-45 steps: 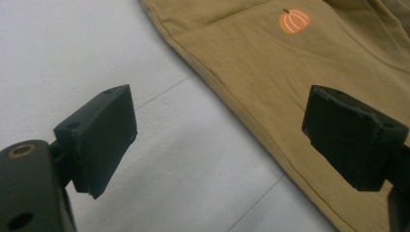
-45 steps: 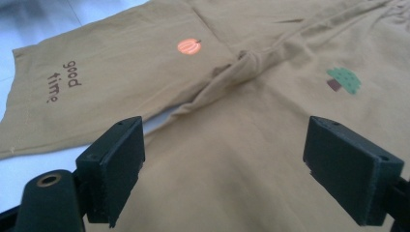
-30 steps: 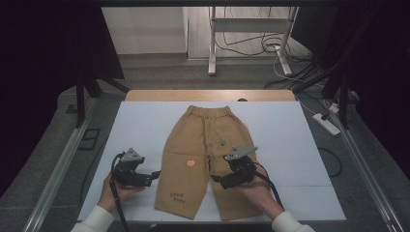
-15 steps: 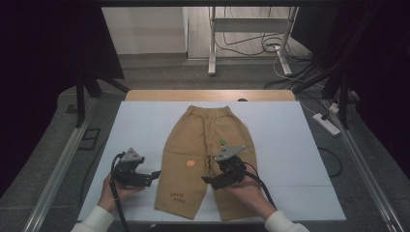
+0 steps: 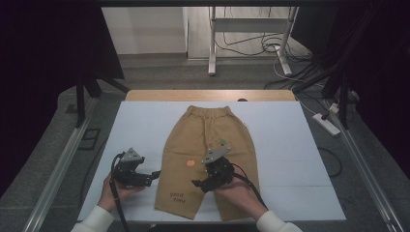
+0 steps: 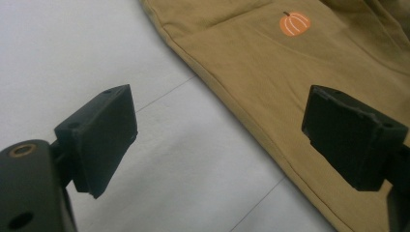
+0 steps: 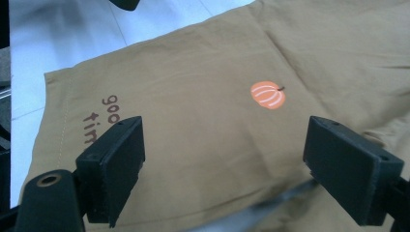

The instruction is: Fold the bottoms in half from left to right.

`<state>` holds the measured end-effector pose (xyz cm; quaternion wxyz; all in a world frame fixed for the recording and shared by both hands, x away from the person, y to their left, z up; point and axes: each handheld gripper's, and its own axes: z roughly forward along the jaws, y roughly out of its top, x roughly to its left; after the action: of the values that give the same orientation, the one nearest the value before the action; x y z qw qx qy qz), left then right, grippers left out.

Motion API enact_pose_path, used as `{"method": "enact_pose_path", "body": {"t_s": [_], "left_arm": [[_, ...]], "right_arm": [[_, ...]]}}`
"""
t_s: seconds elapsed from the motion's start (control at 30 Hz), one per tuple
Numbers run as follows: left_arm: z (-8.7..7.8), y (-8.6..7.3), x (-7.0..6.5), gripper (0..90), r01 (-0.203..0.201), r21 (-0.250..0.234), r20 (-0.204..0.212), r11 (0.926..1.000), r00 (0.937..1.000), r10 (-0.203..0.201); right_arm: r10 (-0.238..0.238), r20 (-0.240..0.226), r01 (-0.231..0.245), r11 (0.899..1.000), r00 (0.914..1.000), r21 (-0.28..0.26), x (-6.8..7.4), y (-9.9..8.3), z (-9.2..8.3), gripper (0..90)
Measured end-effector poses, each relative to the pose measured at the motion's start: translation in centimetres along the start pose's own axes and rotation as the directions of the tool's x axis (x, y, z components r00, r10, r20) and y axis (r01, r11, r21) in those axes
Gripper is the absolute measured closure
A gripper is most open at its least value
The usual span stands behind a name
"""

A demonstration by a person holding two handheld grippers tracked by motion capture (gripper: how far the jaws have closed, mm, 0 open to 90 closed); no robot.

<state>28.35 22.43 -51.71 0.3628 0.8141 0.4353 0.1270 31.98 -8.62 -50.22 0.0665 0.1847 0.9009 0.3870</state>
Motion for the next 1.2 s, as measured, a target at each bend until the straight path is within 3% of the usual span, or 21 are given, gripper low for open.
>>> {"method": "enact_pose_path", "body": {"t_s": [0.53,1.2], "left_arm": [[0.0,0.0,0.0,12.2,0.004,-0.003,0.0,1.0,1.0,-0.004],[0.0,0.0,0.3,12.3,0.009,-0.005,-0.005,0.9999,0.9999,-0.009]], "right_arm": [[-0.022,-0.038,0.023,0.999,0.999,0.026,1.3,0.8,2.0,15.3],[-0.081,-0.115,0.089,0.994,0.99,0.063,4.5,2.2,4.8,15.3]]}}
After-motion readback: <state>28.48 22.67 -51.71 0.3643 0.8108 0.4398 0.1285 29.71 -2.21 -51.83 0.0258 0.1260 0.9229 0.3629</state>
